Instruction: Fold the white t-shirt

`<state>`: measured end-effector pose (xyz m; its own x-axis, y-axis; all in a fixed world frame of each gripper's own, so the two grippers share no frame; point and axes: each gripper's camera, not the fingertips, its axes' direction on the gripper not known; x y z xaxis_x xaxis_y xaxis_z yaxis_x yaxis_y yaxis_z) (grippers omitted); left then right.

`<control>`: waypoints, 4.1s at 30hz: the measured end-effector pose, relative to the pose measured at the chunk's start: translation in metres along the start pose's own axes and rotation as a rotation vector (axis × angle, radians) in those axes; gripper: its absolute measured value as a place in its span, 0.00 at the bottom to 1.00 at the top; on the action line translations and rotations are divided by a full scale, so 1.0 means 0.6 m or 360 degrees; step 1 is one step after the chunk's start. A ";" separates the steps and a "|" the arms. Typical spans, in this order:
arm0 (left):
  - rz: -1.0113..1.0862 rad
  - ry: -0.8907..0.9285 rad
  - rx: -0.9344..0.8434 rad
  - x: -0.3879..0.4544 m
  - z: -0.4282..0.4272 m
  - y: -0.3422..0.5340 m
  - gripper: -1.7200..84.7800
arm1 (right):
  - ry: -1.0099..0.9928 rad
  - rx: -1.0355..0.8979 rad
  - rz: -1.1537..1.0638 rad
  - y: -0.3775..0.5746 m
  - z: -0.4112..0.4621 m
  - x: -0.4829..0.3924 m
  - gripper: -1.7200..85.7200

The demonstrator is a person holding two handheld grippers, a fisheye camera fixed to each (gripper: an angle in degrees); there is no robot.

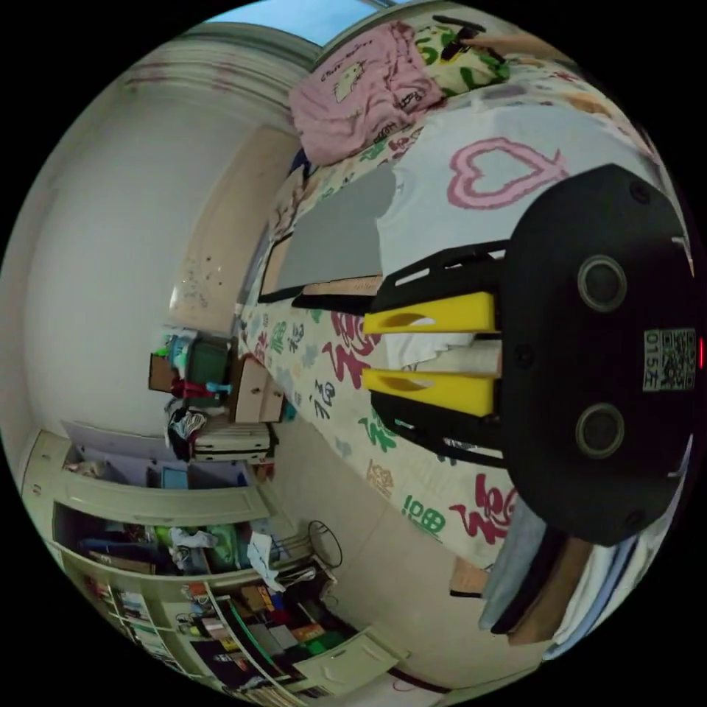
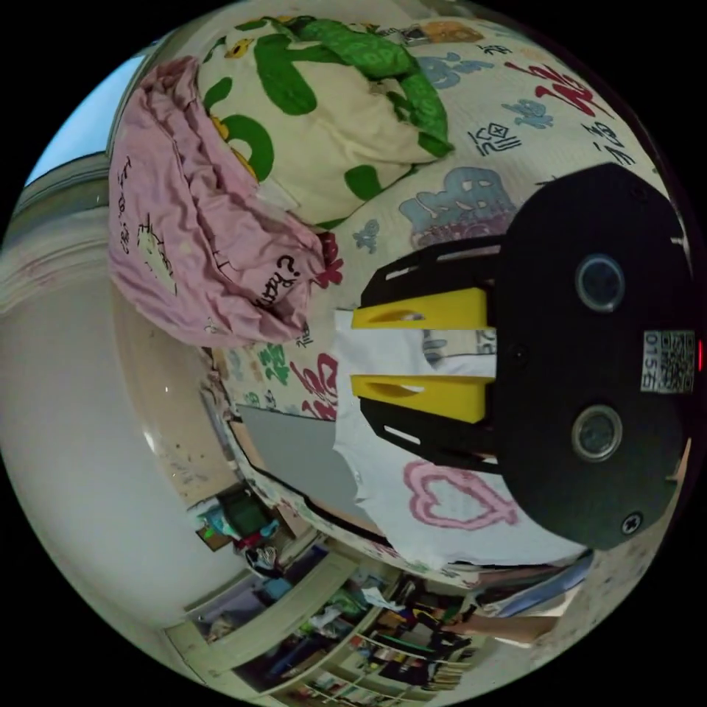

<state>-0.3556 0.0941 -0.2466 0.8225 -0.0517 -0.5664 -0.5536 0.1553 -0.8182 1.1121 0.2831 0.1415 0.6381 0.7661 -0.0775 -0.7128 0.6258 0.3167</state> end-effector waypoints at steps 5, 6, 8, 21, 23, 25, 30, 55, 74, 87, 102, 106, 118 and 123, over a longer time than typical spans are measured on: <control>0.0105 0.0231 -0.0262 0.003 -0.103 0.109 0.10 | -0.0099 -0.0249 -0.0102 0.200 -0.056 0.004 0.14; 0.0112 0.0301 -0.0381 0.009 -0.114 0.151 0.10 | -0.0108 -0.0285 -0.0087 0.228 -0.060 0.007 0.14; 0.0140 0.0369 -0.0581 0.028 -0.126 0.219 0.10 | -0.0145 -0.0404 0.0020 0.329 -0.076 0.019 0.14; 0.0871 0.0197 -0.1263 0.224 -0.150 0.476 0.11 | -0.0037 -0.0930 0.0057 0.573 0.024 -0.074 0.11; 0.0903 0.0191 -0.1247 0.235 -0.155 0.466 0.11 | 0.0065 -0.0942 -0.0095 0.586 0.042 -0.122 0.10; 0.0905 0.0184 -0.1254 0.245 -0.155 0.455 0.11 | 0.0123 -0.0964 -0.0158 0.594 0.055 -0.153 0.08; 0.0957 0.0175 -0.1258 0.272 -0.176 0.436 0.09 | 0.0189 -0.1049 -0.0243 0.627 0.067 -0.218 0.03; 0.0993 0.0169 -0.1269 0.345 -0.274 0.318 0.08 | 0.0194 -0.0627 0.0265 0.920 -0.188 -0.586 0.13; 0.1067 0.0041 -0.1201 0.412 -0.382 0.248 0.10 | -0.0780 0.3434 -0.0453 1.259 -1.370 -1.306 0.01; 0.1210 -0.0060 -0.0770 0.502 -0.519 0.081 0.10 | -0.0884 0.3418 -0.0406 1.100 -1.499 -1.361 0.01; 0.1316 0.0239 -0.1057 0.647 -0.375 -0.059 0.11 | -0.0826 0.0849 0.0556 0.214 -0.864 -0.864 0.13; 0.1315 0.0250 -0.1071 0.684 -0.318 -0.104 0.11 | -0.0808 0.0302 0.1061 0.091 -0.581 -0.694 0.15; 0.1468 0.0855 -0.1015 1.002 -0.032 -0.328 0.10 | -0.1107 0.0207 0.1131 -0.166 -0.393 -0.500 0.02; 0.1416 0.1067 -0.0924 1.316 0.155 -0.427 0.09 | -0.1038 0.0253 0.1069 -0.247 -0.421 -0.458 0.01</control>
<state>0.4476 0.1049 -0.4749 0.0016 -0.6692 -0.7431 -0.9975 -0.0536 0.0461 0.9690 0.0172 -0.1230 0.1799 0.6956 0.6955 -0.9726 0.0200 0.2316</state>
